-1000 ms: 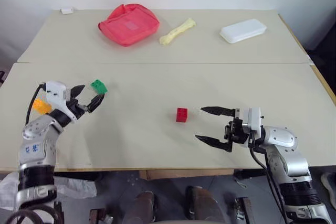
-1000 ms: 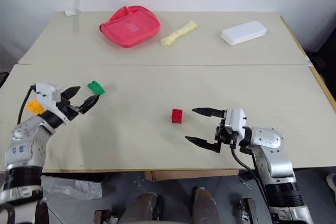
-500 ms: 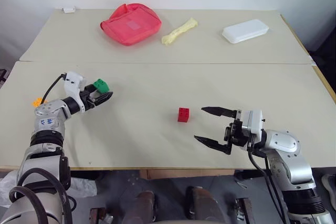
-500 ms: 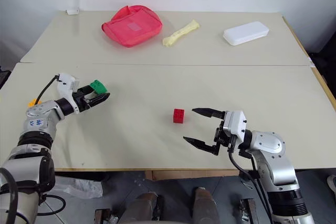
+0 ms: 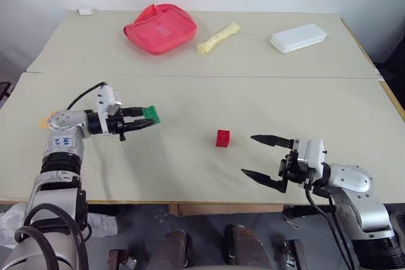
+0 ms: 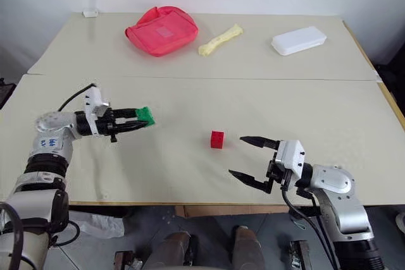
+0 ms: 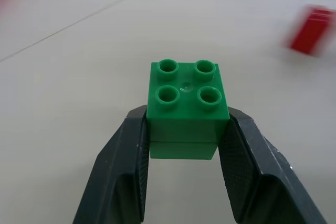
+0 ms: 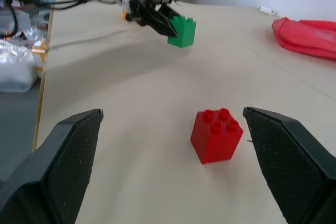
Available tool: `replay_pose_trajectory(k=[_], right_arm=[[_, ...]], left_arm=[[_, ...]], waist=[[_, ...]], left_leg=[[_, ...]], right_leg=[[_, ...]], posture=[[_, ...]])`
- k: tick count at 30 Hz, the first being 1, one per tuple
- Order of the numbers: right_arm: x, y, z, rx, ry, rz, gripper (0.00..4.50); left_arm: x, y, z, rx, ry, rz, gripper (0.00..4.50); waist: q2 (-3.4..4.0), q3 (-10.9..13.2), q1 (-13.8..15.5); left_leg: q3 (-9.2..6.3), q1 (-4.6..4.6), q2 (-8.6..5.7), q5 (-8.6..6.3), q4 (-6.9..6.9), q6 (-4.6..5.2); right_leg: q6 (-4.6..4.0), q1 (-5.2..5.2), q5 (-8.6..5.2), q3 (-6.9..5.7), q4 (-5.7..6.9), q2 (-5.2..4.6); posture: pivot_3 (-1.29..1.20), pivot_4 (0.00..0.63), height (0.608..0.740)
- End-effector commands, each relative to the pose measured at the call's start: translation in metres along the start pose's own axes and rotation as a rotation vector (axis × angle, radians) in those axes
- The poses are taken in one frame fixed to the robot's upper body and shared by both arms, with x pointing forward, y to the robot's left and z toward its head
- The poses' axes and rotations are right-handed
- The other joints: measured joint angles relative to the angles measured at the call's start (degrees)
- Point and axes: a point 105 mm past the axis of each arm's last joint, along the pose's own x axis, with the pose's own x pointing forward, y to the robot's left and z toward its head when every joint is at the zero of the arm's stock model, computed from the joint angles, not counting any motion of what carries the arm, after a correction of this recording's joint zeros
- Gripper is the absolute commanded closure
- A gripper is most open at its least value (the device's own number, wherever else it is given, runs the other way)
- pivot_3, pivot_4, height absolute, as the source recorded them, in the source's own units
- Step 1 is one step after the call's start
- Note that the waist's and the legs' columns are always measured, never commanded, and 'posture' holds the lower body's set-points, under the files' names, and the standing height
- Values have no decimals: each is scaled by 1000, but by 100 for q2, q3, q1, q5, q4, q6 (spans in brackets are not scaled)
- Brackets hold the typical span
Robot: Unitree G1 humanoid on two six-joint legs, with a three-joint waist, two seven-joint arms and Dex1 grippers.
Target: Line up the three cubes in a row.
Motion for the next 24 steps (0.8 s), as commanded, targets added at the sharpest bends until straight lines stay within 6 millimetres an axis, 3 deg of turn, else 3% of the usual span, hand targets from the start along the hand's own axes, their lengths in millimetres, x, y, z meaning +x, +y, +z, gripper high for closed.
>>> replay_pose_trajectory(k=[1,6,18,24], right_arm=[[-8,2,10,-25,-9,-13,0],[-11,6,12,-23,1,-34,0],[-18,10,13,-14,14,-82,0],[-15,12,10,-2,19,-58,0]], left_arm=[[22,-18,9,123,57,-224,3016],[41,-26,-8,152,140,-324,3016],[63,-22,-5,105,86,-298,3016],[58,-14,0,133,57,-229,1115]], waist=[[0,0,22],[-1,1,56],[-9,5,78],[-9,6,77]], left_leg=[[0,0,0,1,0,1],[10,1,1,1,3,2],[11,-1,-1,4,5,10],[11,-1,-2,4,5,11]], right_leg=[[0,0,0,0,1,1],[2,-2,1,4,0,9],[8,-1,3,4,2,11],[8,-1,3,4,2,11]], posture=[[0,150,740],[0,150,740],[0,150,740],[0,150,740]])
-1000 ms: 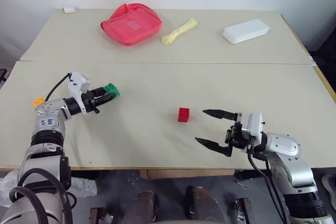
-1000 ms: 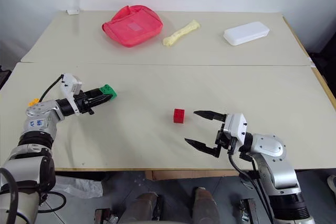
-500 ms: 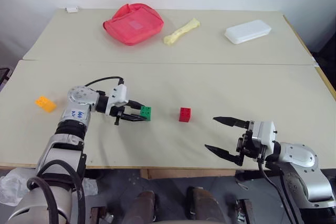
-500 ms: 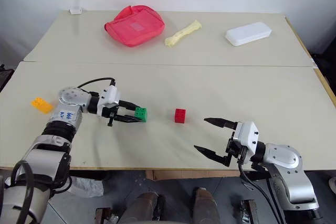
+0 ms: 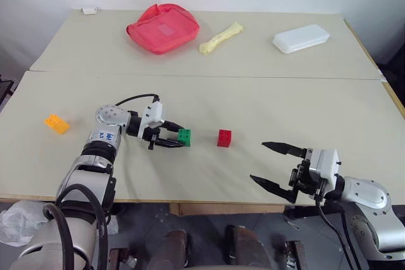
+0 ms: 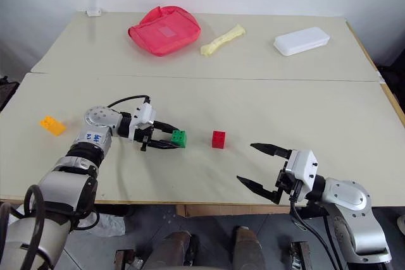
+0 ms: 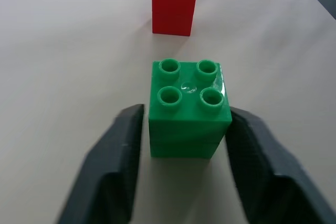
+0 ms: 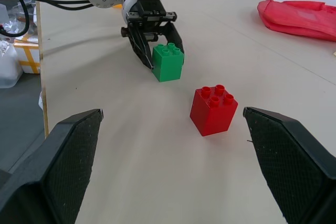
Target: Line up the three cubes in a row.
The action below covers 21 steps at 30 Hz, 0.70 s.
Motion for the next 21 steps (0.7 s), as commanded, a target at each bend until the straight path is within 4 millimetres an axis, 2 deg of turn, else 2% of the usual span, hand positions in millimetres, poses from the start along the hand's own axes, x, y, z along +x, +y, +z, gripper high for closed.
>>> replay_pose_trajectory(k=[1,4,7,10,12,14,17,18,20,21], right_arm=[[3,1,9,-23,-28,21,0],[11,6,11,-13,-54,67,0],[27,11,17,-2,-105,137,0],[36,15,23,9,-142,194,0],[43,16,27,9,-159,232,0],[53,12,35,1,-194,265,0],[64,8,45,-6,-245,301,0],[69,7,49,-2,-259,318,0],[76,8,53,-1,-276,342,0],[79,9,54,-3,-281,350,0]], left_arm=[[-12,8,11,63,-32,66,791],[-33,7,15,97,-81,152,30],[-73,-10,15,103,-138,297,30],[-103,-29,19,-12,-237,476,30],[-117,-50,12,-90,-234,563,30],[-131,-82,-3,-164,-189,693,30],[-159,-109,-17,-243,-198,996,30],[-180,-118,-24,-266,-223,1183,30],[-210,-137,-34,-299,-250,1439,30],[-218,-144,-37,-310,-257,1513,30]], waist=[[0,0,0],[0,0,-31],[1,0,-172],[2,0,-248],[2,0,-220],[2,0,-195],[4,1,-165],[3,1,-133],[-1,-1,-38],[-6,-4,-10]], left_leg=[[0,0,0,0,0,0],[0,0,3,0,0,0],[0,3,14,0,-5,-4],[-7,3,33,-4,-8,-15],[-23,1,36,-5,-3,-20],[-24,4,35,-6,-3,-20],[-20,13,35,-11,-9,-18],[-23,11,38,-11,-8,-20],[-33,12,36,-9,-6,-23],[-34,11,38,-8,-6,-26]], right_leg=[[0,0,0,0,0,0],[0,-1,0,1,0,0],[-1,-3,0,8,-1,-15],[-8,-5,-4,25,-5,-22],[-13,0,-6,23,-8,-24],[-13,8,-6,28,-10,-28],[-14,14,-6,38,-20,-28],[-15,14,-7,34,-24,-27],[-19,14,-9,27,-36,-28],[-19,15,-9,23,-41,-27]], posture=[[0,150,740],[0,150,740],[0,150,740],[0,150,740],[0,150,740],[0,150,740],[0,150,740],[0,150,740],[0,150,740],[0,150,740]])
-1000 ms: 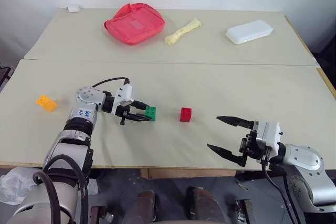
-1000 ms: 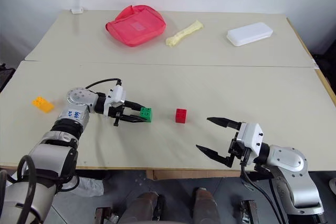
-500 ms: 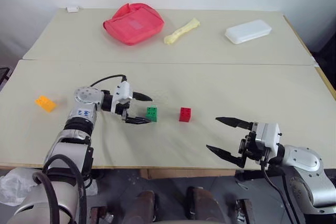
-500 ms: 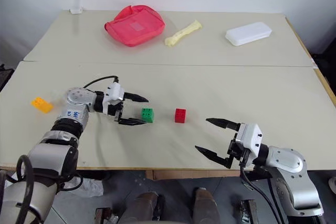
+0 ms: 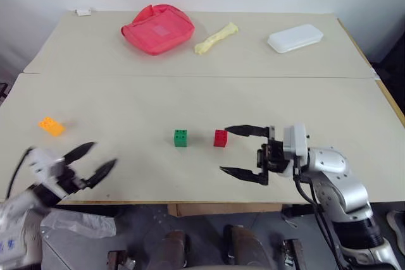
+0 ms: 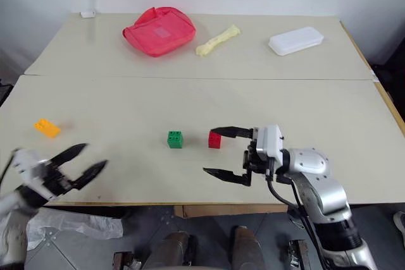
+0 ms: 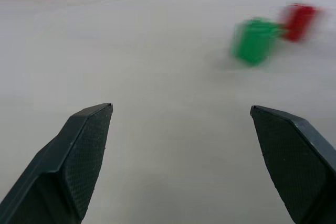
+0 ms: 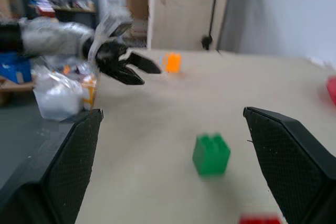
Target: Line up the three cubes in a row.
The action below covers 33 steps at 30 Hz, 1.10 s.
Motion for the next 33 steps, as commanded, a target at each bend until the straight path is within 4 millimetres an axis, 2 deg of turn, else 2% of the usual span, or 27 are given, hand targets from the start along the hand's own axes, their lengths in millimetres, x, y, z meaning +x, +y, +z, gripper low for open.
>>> replay_pose_trajectory(k=[1,2,3,4,6,8,11,14,18,21,22,24,26,27,33], right_arm=[[11,2,7,3,-43,51,0],[14,3,8,7,-49,64,0],[18,5,10,1,-58,95,0],[21,6,12,-4,-65,116,0],[22,4,13,-5,-66,127,0],[22,1,12,-8,-65,114,0],[21,1,11,-12,-60,107,0],[20,2,7,-14,-53,106,0],[19,3,5,-17,-45,96,0],[18,3,4,-16,-42,90,0],[18,3,4,-16,-42,89,0],[18,5,3,-16,-36,89,0],[17,6,3,-16,-33,83,0],[16,8,2,-12,-28,81,0],[16,13,1,-11,-7,97,0]], left_arm=[[-46,38,19,39,-108,364,30],[-60,44,15,41,-102,437,30],[-93,51,2,3,-86,589,30],[-118,54,-6,-23,-74,698,30],[-146,49,-15,-59,-59,810,30],[-149,42,-17,-76,-69,833,30],[-144,40,-23,-76,-58,853,30],[-122,47,-21,-61,-95,919,30],[-81,51,-2,-46,-166,986,30],[-49,50,5,-59,-147,995,30],[-44,50,7,-63,-138,997,30],[-5,51,17,-156,-160,1001,30],[24,51,33,-166,-187,1017,30],[36,51,33,-184,-168,1028,30],[67,60,27,-230,-106,1091,30]], waist=[[-10,-6,54],[-14,-9,53],[-14,-9,39],[-12,-11,19],[-18,-13,-41],[-31,-17,-4],[-35,-20,112],[-36,-21,129],[-47,-28,78],[-47,-28,41],[-47,-28,26],[-47,-28,8],[-55,-27,67],[-62,-30,82],[-58,-34,-37]], left_leg=[[0,0,0,1,0,-2],[-2,0,-1,1,0,-2],[1,1,-1,0,0,-2],[4,1,-4,-2,0,0],[18,4,-5,-12,-2,9],[16,3,-5,-19,-2,12],[-7,1,-3,-17,-1,6],[-8,8,-3,-16,-1,5],[-7,8,-4,-15,-1,1],[-4,6,-5,-16,-1,0],[-3,6,-6,-16,-1,0],[8,5,-6,-16,-1,0],[7,0,-7,-11,1,-6],[-5,-7,-8,-2,4,-11],[18,1,-24,-1,-3,-6]], right_leg=[[0,-1,0,0,3,1],[0,0,0,-2,4,0],[0,1,0,-1,1,0],[0,1,0,1,0,-1],[0,0,0,14,-5,0],[1,1,0,11,-12,0],[0,15,0,-12,-26,-2],[2,29,1,-10,-31,-3],[4,23,3,-9,-24,0],[5,17,3,-6,-18,3],[5,14,3,-6,-15,4],[5,4,3,2,17,8],[4,-3,3,-1,24,9],[4,-4,3,-10,23,10],[6,-17,4,-12,39,11]], posture=[[0,150,740],[0,150,740],[0,150,740],[0,150,740],[0,150,740],[0,150,740],[0,150,740],[0,150,740],[0,150,740],[0,150,740],[0,150,740],[0,150,740],[0,150,740],[0,150,740],[0,150,740]])
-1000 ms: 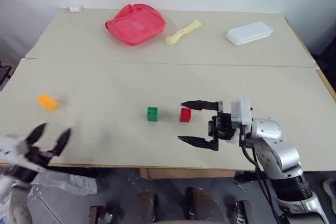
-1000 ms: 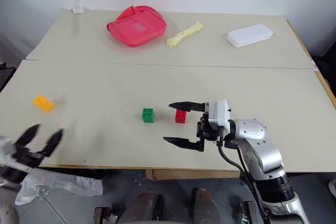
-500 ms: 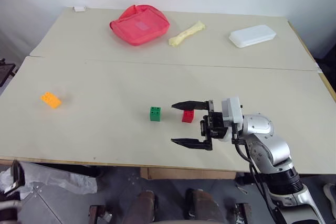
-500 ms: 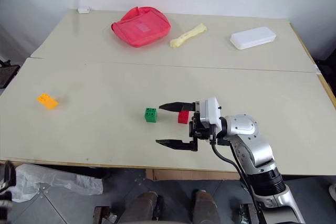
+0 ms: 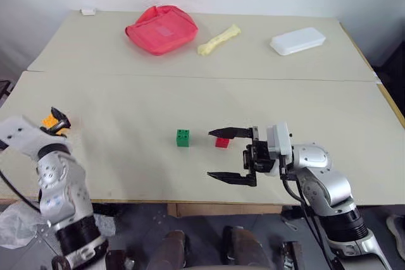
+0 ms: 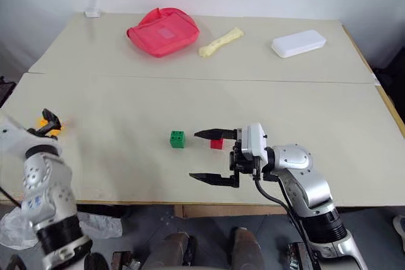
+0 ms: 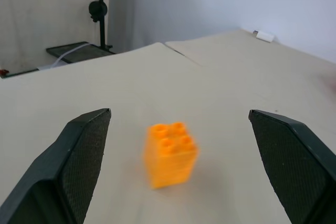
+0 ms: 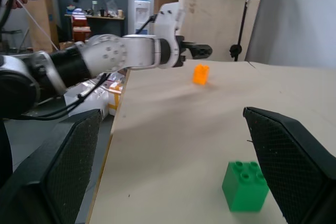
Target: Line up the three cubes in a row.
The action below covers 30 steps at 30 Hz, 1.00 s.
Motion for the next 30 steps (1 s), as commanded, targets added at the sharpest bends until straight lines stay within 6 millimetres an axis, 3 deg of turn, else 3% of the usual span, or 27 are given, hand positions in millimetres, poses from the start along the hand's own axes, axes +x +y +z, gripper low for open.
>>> replay_pose_trajectory(k=[1,8,13,19,28,30], right_arm=[[2,2,9,-52,-1,14,0],[1,-2,8,-58,4,-8,0],[4,-3,8,-67,-8,-18,0],[5,-4,8,-75,-9,-27,0],[5,-3,7,-76,-11,-41,0],[4,-3,6,-79,-9,-45,0]], left_arm=[[10,5,-3,33,5,78,30],[17,4,-6,21,-7,183,30],[28,1,-20,-44,60,199,30],[45,-6,-18,-11,70,130,30],[39,-3,-21,30,63,111,2845],[37,-2,-21,37,65,97,2986]], waist=[[0,0,-21],[-3,2,56],[-3,2,76],[-7,3,55],[-7,3,55],[-6,3,54]], left_leg=[[0,-1,2,0,0,0],[-2,-4,5,1,5,-3],[-4,-3,3,2,7,-3],[-5,-4,2,3,6,-3],[-4,-4,2,3,5,-3],[-4,-4,2,3,5,-3]], right_leg=[[0,-3,0,-5,0,0],[0,1,0,-10,-4,0],[1,3,0,-12,-3,-1],[2,2,1,-23,-3,0],[3,2,1,-24,-3,-2],[2,2,1,-23,-3,-3]], posture=[[0,150,740],[0,150,740],[0,150,740],[0,150,740],[0,150,740],[0,150,740]])
